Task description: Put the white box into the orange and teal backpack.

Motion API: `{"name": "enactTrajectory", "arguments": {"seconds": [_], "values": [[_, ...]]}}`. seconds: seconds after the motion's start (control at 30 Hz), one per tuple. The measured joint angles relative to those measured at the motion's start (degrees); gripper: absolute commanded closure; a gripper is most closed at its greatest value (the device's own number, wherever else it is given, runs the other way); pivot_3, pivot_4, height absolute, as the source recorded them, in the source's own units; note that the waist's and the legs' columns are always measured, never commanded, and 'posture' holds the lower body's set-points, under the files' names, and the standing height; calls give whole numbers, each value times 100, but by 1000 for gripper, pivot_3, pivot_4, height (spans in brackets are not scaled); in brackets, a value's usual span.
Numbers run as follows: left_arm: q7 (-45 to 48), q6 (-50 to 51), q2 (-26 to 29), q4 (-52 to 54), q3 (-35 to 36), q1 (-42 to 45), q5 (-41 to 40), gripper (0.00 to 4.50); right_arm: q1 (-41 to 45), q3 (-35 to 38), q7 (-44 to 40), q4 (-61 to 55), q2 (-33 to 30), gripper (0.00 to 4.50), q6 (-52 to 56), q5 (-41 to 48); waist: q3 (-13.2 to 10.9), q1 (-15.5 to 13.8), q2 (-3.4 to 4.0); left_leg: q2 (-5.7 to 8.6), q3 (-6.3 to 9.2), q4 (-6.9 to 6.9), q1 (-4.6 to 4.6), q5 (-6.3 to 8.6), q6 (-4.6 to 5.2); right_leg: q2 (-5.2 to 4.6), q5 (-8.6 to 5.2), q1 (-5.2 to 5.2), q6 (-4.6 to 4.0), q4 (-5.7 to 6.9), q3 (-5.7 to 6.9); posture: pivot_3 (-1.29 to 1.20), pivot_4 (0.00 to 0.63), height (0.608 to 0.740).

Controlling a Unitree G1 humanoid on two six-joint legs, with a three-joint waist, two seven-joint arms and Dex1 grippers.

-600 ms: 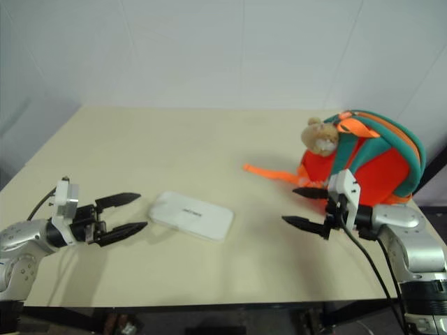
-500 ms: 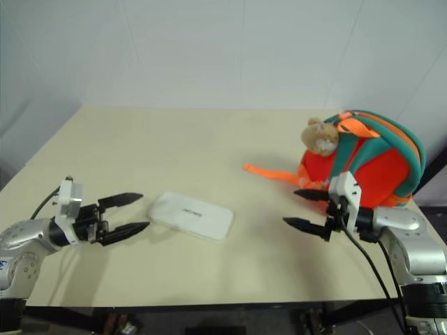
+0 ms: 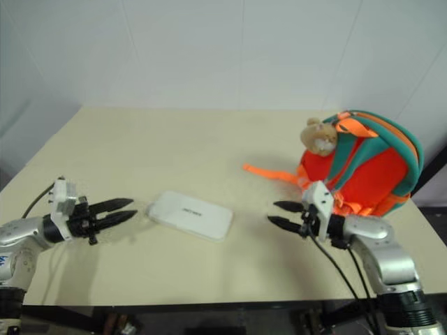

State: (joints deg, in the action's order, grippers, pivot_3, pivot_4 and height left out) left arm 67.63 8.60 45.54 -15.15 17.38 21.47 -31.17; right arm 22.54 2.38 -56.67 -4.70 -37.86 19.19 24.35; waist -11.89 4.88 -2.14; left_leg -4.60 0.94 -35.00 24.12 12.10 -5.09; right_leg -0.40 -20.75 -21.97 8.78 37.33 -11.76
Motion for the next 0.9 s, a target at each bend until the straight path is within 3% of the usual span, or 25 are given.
{"name": "enactTrajectory", "arguments": {"seconds": [0.1, 0.13, 0.33, 0.53, 0.9], "values": [[49, -264, 1, -435, -2, 257, 139, 4469, 22, -196, 135, 2, 211, 4139, 30, -97, 0, -16, 0, 0, 0, 0, 2, 0, 0, 0, 0, -2, 0, 2, 1, 0, 150, 740], [67, -342, 0, -624, -28, 366, 215, 4500, 45, -249, 168, 13, 269, 4458, 45, -137, 0, -17, 0, 1, 0, -1, 2, 0, 0, 0, 0, -2, 0, 4, 0, 0, 150, 740], [60, -773, -203, -1749, -296, 1073, 665, 4500, 108, -580, 310, 94, 537, 4485, 318, -277, 0, -21, 0, 1, 0, -3, 1, 0, 0, 1, 0, -3, 0, 9, 0, 0, 150, 740], [-813, -1430, -752, -2765, -483, 1537, 1257, 4500, 117, -883, 628, 398, 1011, 4485, 355, -508, 1, -6, -2, 0, 1, -6, 5, -1, -1, 4, 1, -8, 2, 15, 0, 0, 150, 740], [-1137, -1686, -1092, -3118, -625, 1629, 1587, 4500, 344, -1011, 874, 534, 1392, 4485, 570, -712, 2, -25, -3, 0, 1, -6, 5, -2, -4, 7, 1, -16, 2, 29, 0, 0, 150, 740]]}}
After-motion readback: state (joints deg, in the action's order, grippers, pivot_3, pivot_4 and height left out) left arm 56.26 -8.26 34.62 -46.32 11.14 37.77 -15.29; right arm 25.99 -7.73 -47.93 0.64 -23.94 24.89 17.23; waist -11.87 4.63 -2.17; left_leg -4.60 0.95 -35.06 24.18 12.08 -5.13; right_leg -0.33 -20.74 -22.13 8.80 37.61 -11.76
